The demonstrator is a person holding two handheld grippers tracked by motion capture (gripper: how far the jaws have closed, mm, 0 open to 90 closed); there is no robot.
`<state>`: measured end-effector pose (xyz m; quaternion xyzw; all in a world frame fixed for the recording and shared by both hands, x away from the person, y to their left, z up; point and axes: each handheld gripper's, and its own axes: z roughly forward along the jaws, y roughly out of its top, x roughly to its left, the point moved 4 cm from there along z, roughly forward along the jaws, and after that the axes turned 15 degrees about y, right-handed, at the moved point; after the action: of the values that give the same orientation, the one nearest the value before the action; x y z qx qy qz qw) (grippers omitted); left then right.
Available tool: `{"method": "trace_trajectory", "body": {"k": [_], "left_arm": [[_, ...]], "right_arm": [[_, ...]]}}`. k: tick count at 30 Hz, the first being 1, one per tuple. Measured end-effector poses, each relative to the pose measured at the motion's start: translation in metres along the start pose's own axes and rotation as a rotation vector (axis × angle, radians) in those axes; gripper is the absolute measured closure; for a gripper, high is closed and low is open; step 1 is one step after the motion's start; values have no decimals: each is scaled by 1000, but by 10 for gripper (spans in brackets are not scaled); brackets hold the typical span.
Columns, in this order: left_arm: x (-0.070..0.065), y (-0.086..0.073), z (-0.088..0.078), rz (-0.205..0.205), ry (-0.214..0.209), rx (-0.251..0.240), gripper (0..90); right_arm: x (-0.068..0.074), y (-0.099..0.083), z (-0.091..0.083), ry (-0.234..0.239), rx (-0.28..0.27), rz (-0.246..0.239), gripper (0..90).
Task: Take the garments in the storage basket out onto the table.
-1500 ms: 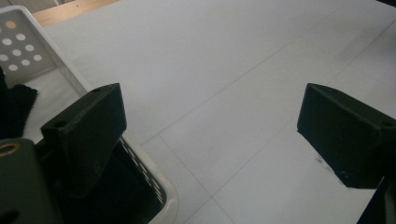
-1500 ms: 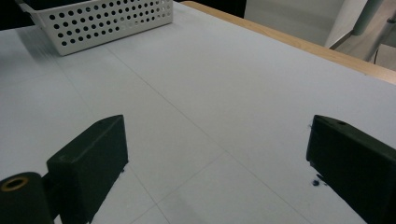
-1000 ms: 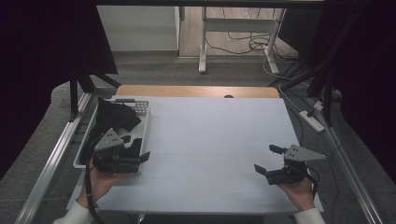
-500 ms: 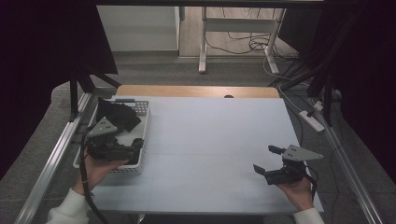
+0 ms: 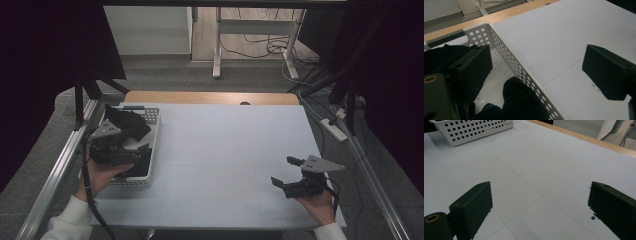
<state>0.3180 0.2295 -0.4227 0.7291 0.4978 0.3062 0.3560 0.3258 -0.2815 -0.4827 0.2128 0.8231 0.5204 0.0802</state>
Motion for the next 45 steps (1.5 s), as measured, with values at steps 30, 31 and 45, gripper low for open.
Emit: {"method": "trace_trajectory", "body": {"k": [30, 31, 45], "left_arm": [[51, -4, 21, -83, 99, 69, 97], [53, -5, 22, -87, 102, 72, 97], [75, -17, 25, -132, 123, 114, 97]], "right_arm": [[-6, -9, 3, -5, 27, 21, 54], [-6, -9, 3, -4, 28, 21, 54], [-5, -11, 6, -1, 38, 23, 54]]}}
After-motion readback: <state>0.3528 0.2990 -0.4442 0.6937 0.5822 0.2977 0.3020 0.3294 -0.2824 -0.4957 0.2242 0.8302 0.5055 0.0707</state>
